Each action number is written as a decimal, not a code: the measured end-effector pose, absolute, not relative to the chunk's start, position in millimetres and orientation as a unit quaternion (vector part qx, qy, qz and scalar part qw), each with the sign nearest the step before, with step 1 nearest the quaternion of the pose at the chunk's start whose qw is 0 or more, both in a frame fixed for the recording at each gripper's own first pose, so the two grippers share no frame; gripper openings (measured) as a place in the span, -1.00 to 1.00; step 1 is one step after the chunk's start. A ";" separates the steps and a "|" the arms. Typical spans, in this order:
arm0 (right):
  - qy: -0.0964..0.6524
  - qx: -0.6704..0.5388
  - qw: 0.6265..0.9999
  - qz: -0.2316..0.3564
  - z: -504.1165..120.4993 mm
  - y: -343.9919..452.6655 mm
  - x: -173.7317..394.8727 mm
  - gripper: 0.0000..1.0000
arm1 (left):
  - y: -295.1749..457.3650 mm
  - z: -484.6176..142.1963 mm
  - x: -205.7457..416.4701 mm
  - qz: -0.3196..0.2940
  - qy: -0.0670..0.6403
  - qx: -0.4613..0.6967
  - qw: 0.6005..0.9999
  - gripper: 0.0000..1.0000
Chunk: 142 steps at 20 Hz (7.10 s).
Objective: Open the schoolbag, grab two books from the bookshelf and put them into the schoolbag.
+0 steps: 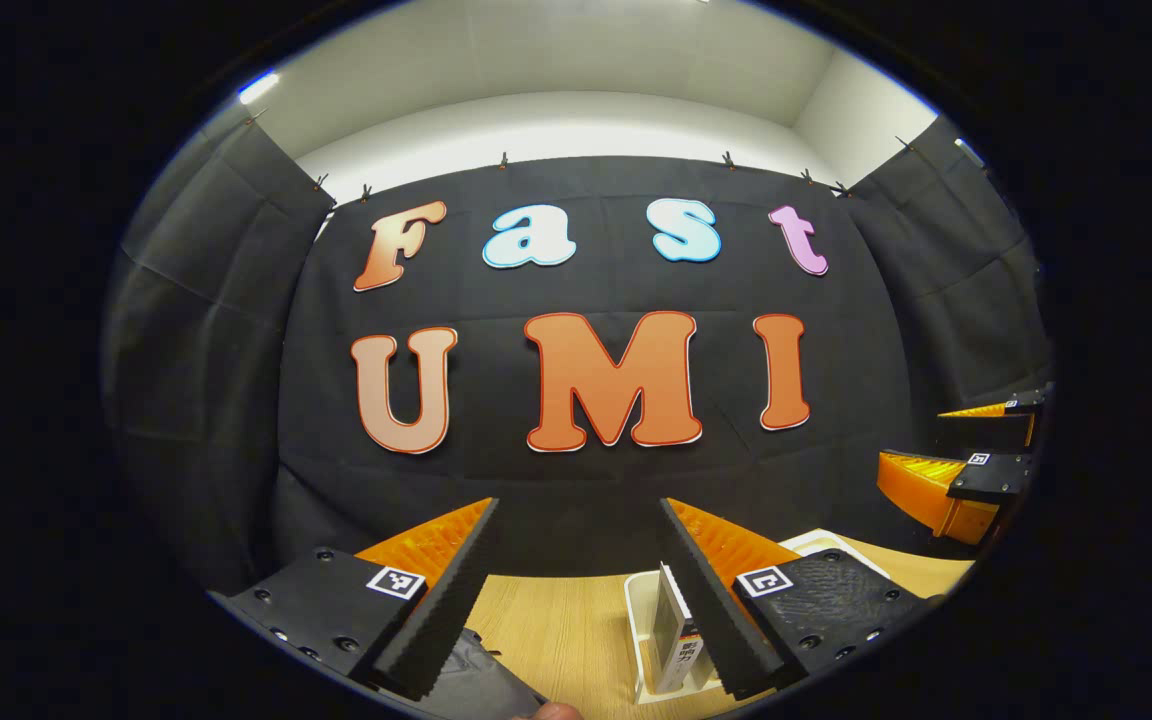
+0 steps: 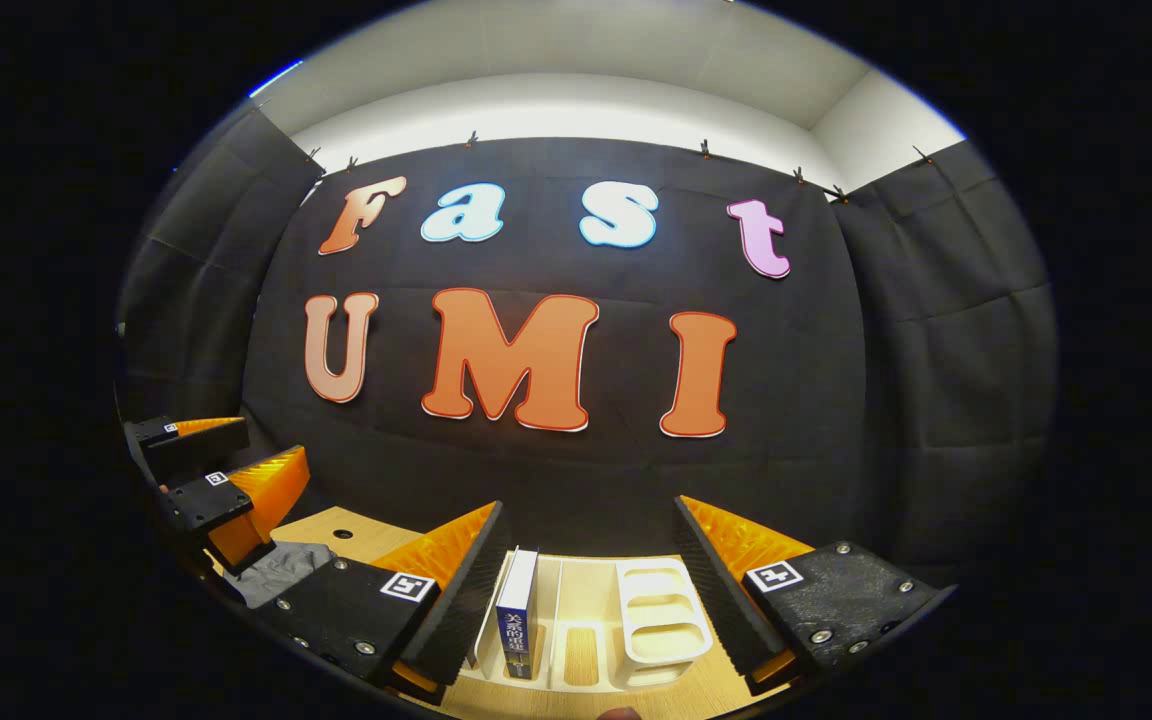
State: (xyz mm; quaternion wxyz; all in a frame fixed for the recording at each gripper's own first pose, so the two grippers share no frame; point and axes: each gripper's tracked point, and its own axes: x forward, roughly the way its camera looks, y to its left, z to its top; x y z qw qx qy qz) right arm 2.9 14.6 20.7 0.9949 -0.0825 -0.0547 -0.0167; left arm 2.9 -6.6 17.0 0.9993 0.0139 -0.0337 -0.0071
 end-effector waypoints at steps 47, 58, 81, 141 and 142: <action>-0.022 -0.125 0.992 0.016 -17.2 -19.2 47.1 0.94 | 139.6 -333.2 -47.7 -0.001 0.336 0.481 0.810 0.22; 0.076 -0.144 0.987 0.008 -52.7 44.6 65.6 0.95 | 156.0 -323.3 -35.5 -0.134 0.389 0.331 0.849 -0.86; 0.471 -0.151 0.869 0.028 -160.3 135.4 152.9 0.76 | 209.3 -267.9 -2.1 -0.298 0.527 0.153 0.781 -0.86; 0.418 0.426 0.794 0.120 -211.3 255.9 -9.3 -0.28 | 138.6 -248.5 23.8 -0.275 0.534 0.032 0.799 -0.92; 0.414 0.429 0.794 0.115 -222.5 262.2 -0.3 -0.28 | 136.6 -247.5 23.8 -0.273 0.532 0.028 0.801 -0.92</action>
